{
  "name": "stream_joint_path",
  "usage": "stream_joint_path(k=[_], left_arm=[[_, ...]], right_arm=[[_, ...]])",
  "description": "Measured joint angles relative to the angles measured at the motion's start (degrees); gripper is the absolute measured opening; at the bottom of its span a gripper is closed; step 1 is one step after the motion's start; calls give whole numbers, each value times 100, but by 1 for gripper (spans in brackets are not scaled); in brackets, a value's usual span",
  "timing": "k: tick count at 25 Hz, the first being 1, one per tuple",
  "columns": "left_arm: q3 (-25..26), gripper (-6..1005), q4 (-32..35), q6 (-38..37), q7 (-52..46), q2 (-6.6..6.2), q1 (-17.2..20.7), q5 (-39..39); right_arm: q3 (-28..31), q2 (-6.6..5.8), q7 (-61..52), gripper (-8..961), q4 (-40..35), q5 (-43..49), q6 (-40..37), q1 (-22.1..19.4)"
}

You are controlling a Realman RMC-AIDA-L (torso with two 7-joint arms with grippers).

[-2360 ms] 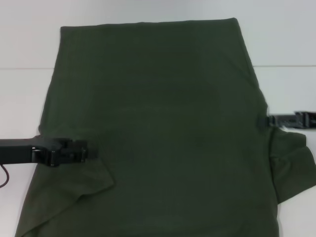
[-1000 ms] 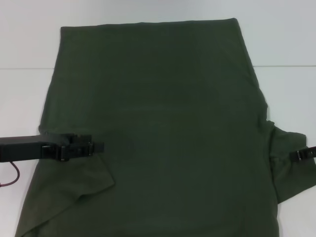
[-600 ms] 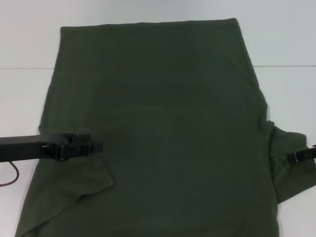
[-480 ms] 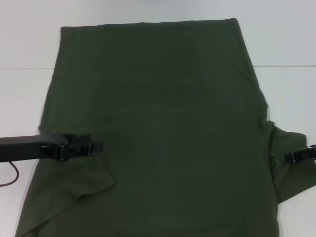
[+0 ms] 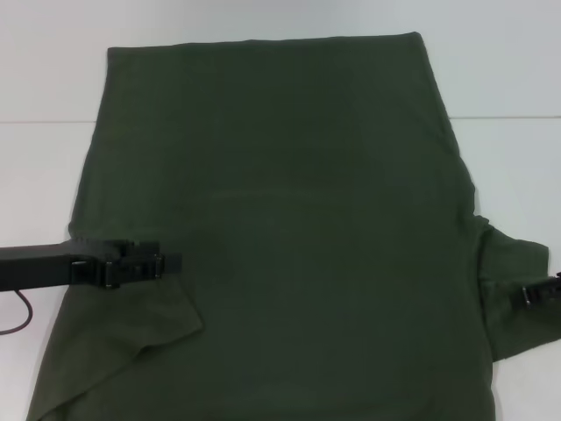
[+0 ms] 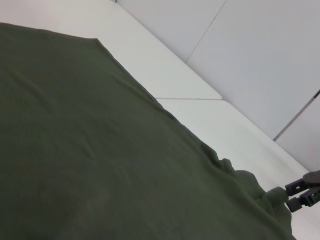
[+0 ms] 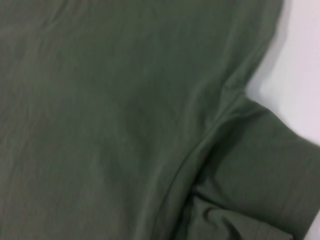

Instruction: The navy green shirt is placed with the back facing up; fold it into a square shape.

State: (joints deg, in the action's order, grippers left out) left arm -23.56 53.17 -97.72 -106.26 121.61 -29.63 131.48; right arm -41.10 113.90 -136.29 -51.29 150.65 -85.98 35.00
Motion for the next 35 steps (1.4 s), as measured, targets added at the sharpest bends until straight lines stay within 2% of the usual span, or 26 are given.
stream_joint_path(k=[8, 20, 25, 30, 35], left_arm=[[0, 595, 0, -12, 0, 49, 11, 0], [1, 596, 0, -19, 0, 66, 36, 0], [-1, 596, 0, -20, 0, 64, 38, 0], [-5, 594, 0, -20, 0, 64, 28, 0], [-6, 595, 0, -19, 0, 64, 20, 0]], right_arm=[[50, -24, -6, 896, -2, -14, -34, -62], [51, 97, 84, 824, -12, -80, 47, 84], [168, 36, -96, 794, -4, -80, -29, 80], [306, 30, -112, 764, 15, -75, 26, 47], [319, 27, -123, 611, 40, -47, 71, 43]])
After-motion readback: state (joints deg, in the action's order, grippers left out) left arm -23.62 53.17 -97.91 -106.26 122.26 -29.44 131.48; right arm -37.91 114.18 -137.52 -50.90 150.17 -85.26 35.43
